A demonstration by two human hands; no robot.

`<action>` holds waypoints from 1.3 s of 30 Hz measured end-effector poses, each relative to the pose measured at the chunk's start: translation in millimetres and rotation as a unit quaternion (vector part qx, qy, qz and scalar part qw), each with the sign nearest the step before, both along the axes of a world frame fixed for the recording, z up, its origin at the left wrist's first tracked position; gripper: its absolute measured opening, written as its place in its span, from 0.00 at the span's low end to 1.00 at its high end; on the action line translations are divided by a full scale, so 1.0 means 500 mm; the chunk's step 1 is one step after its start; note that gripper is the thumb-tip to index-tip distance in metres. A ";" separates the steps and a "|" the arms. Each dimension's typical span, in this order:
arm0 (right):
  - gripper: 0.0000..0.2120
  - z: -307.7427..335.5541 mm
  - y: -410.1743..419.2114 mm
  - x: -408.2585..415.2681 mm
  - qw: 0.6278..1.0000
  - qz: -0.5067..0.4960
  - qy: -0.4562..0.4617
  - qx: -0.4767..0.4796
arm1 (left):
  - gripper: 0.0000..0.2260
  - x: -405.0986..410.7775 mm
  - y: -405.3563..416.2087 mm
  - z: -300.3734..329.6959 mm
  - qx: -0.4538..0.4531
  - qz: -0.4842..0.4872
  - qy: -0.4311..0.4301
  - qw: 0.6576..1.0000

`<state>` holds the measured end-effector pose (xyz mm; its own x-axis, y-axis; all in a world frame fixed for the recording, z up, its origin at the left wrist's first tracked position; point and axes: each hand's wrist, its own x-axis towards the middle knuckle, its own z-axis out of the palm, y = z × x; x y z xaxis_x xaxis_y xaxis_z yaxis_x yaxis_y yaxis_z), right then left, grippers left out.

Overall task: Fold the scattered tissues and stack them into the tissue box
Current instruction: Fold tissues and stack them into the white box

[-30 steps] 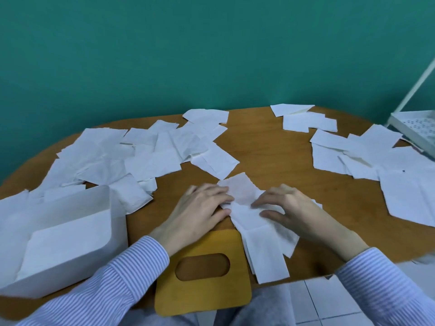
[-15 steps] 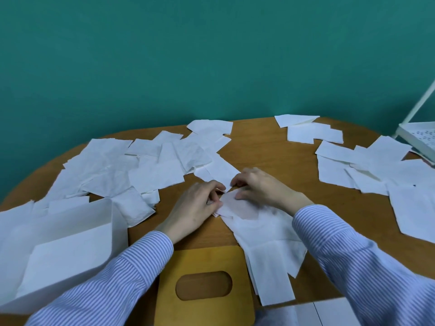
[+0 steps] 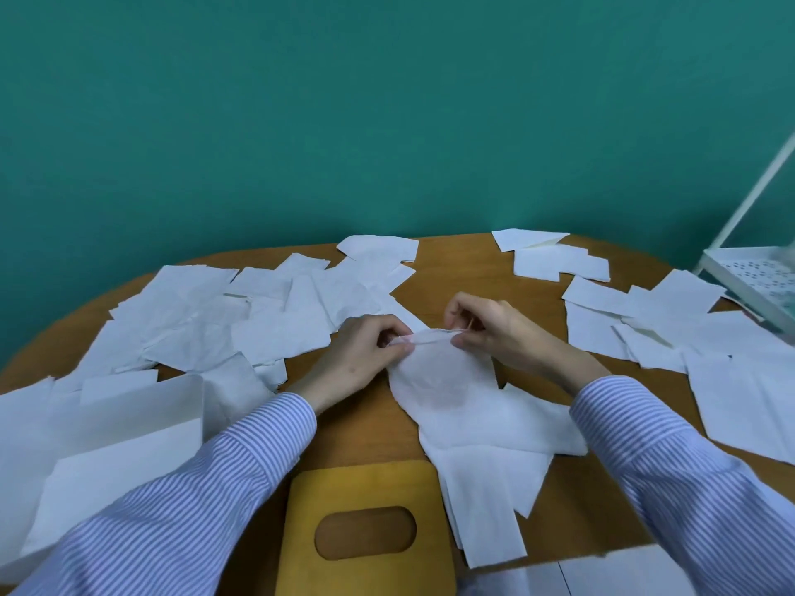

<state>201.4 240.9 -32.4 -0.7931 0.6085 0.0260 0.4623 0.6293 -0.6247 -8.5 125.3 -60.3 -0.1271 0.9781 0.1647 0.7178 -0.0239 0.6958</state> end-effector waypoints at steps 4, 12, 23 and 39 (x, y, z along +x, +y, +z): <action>0.13 0.038 0.003 0.016 1.000 -0.019 0.012 0.020 | 0.03 -0.012 0.001 0.052 0.032 -0.011 0.018 0.999; 0.07 0.055 -0.006 0.031 0.995 -0.025 -0.010 0.095 | 0.03 -0.012 0.005 0.077 0.063 -0.011 0.037 0.997; 0.05 0.164 -0.059 0.089 0.998 -0.001 0.056 0.040 | 0.02 0.003 -0.058 0.208 0.098 -0.069 0.058 0.991; 0.05 0.199 -0.117 0.095 0.982 0.033 0.163 -0.084 | 0.01 -0.017 -0.105 0.256 0.024 -0.112 -0.052 0.992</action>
